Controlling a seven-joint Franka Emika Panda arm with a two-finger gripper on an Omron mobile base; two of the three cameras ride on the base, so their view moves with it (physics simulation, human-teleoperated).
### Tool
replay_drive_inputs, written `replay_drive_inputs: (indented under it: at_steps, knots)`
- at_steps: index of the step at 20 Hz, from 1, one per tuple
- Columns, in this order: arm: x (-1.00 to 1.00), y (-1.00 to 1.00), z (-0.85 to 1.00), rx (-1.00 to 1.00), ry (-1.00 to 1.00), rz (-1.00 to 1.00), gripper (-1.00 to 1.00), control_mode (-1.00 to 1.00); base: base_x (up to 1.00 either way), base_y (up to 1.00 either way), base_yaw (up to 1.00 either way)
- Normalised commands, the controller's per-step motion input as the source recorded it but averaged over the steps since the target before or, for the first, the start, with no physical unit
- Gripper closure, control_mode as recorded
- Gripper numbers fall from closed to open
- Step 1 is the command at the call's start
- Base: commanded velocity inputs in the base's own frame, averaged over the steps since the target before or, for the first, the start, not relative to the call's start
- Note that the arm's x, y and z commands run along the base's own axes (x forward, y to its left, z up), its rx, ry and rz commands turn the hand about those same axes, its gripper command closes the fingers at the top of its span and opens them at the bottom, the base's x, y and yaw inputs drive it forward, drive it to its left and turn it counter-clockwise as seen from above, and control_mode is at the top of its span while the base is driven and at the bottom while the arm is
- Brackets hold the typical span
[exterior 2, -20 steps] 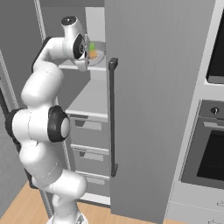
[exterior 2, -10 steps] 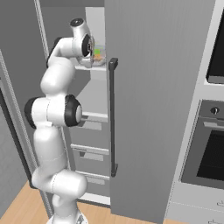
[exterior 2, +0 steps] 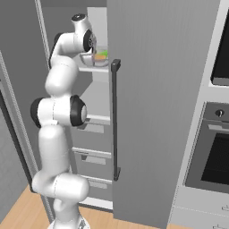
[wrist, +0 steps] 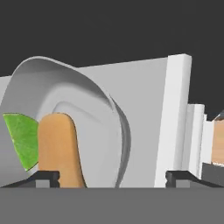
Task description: Take the meat container that has the chicken drumstick and place it on the second highest rack of the freezer. Then take the vegetable container that has the squash and lemon wedge and place it on the highest rack of the freezer.
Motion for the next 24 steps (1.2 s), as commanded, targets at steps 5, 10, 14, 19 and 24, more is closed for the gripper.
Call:
replay_drive_inputs:
  at_steps: [5,10,14,19,24]
  knots:
    - [-1.00,0.21,-0.62,0.00,-0.18,-0.03,-1.00,-1.00,0.00,0.00,0.00]
    - [-1.00,0.09,-0.98,0.00,-0.04,-0.06,-1.00,-1.00,0.00,0.00,0.00]
    - [-1.00,0.00,-1.00,0.00,-0.02,-0.01,-1.00,-1.00,0.00,0.00,0.00]
    - [-1.00,-0.10,-0.96,0.05,-0.01,-0.04,-1.00,-1.00,0.00,0.00,0.00]
    - [-1.00,-0.49,-0.78,0.13,0.02,-0.07,-1.00,-1.00,0.00,0.00,0.00]
